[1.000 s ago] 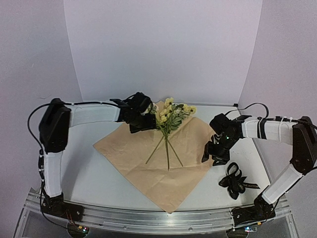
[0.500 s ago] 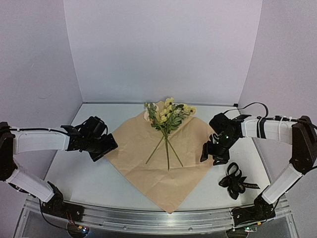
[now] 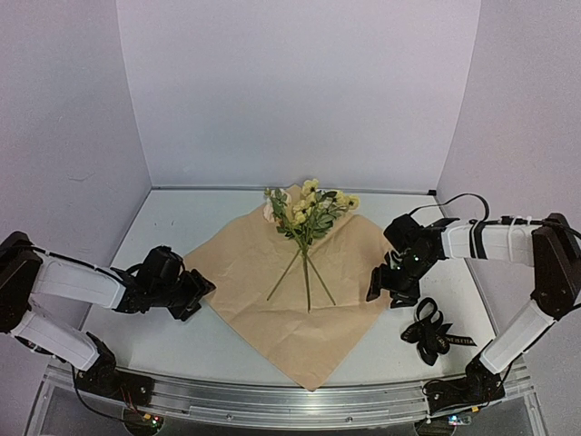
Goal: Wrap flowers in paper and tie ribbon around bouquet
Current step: Pick up the flattened wrapping paper from the center of the board.
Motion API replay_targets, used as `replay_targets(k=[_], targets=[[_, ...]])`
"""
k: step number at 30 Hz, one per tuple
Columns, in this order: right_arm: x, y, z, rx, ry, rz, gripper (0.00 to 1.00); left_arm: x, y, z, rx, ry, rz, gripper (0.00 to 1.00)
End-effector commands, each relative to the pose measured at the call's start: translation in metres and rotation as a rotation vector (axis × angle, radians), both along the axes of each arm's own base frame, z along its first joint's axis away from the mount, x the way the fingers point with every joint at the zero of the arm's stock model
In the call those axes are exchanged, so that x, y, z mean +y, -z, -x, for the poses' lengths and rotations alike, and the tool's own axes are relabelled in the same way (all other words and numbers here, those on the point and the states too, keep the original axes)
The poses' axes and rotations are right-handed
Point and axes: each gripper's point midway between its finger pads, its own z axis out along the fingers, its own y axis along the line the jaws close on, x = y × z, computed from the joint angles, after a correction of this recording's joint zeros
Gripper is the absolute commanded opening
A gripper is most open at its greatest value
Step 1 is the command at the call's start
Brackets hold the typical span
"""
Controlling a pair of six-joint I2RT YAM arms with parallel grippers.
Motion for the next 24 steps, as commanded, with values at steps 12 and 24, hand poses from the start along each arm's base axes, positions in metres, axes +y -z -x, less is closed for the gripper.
replay_targets(k=[12, 24], targets=[[0.007, -0.018, -0.005, -0.083, -0.043, -0.032, 0.66, -0.023, 0.001, -0.011, 0.056, 0.026, 0.079, 0.0], [0.065, -0.034, 0.055, -0.341, -0.701, 0.054, 0.68, 0.011, -0.009, 0.012, 0.222, 0.032, 0.176, 0.0]])
